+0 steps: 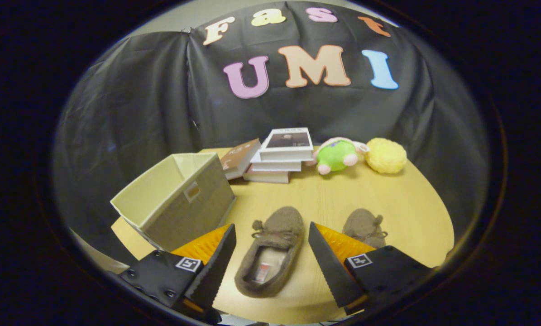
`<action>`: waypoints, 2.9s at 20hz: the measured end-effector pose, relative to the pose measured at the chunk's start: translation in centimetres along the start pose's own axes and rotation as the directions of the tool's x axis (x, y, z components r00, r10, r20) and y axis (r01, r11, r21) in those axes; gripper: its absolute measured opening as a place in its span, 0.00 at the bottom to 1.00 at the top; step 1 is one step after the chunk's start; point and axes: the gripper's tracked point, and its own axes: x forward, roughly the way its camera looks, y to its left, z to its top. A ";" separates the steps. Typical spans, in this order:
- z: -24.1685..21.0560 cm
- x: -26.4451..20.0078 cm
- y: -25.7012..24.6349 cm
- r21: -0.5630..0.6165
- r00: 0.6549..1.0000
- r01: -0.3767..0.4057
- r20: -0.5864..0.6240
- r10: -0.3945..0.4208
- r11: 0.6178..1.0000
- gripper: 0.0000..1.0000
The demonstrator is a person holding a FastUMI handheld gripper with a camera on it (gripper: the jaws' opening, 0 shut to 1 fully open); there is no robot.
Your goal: Open the storage box then place both shoes into the box .Put the left shoe in first, then the right shoe, with the right side of both shoes facing outward in a uniform manner.
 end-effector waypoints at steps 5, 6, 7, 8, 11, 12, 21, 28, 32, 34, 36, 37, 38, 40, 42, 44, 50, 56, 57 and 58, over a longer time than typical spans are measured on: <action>-4.5 2.2 -2.4 0.039 0.992 0.015 -0.127 -0.010 0.999 1.00; -5.1 2.8 -2.5 0.048 0.989 0.018 -0.145 -0.010 0.999 0.96; -5.8 3.1 -2.6 0.048 0.986 0.018 -0.164 -0.009 0.999 0.92; -6.5 3.7 -2.5 0.046 0.982 0.014 -0.189 -0.005 0.999 0.88; -7.9 4.5 -2.2 0.063 0.969 0.018 -0.245 -0.002 0.998 0.76; -8.0 4.8 -1.9 0.097 0.968 0.021 -0.249 0.004 0.995 0.72; -8.5 4.8 -2.1 0.271 0.950 0.153 -0.307 -0.065 0.950 0.09; -7.4 3.9 -1.8 0.407 0.932 0.213 -0.359 -0.059 0.888 0.04; -5.2 3.1 -1.0 0.461 0.941 0.224 -0.331 -0.067 0.859 0.03; -3.3 2.4 -0.1 0.481 0.950 0.216 -0.305 -0.069 0.849 0.03; -1.0 2.2 1.3 0.502 0.961 0.195 -0.271 -0.061 0.842 0.04; 0.1 1.8 2.1 0.512 0.966 0.183 -0.254 -0.055 0.839 0.03; 1.3 1.8 3.0 0.520 0.970 0.168 -0.237 -0.048 0.837 0.03; 3.8 1.6 5.0 0.531 0.979 0.136 -0.200 -0.033 0.837 0.03; 6.2 1.5 7.3 0.535 0.988 0.097 -0.153 -0.017 0.839 0.03; 8.0 1.7 10.2 0.532 0.993 0.054 -0.121 0.013 0.845 0.03; 9.7 3.9 19.1 0.502 0.990 -0.042 -0.094 0.102 0.864 0.03; 4.3 8.3 25.1 0.436 0.964 0.012 -0.244 0.105 0.900 0.03; 3.5 9.0 25.6 0.424 0.958 0.028 -0.269 0.096 0.905 0.03; 2.9 9.7 26.0 0.411 0.953 0.046 -0.292 0.083 0.911 0.03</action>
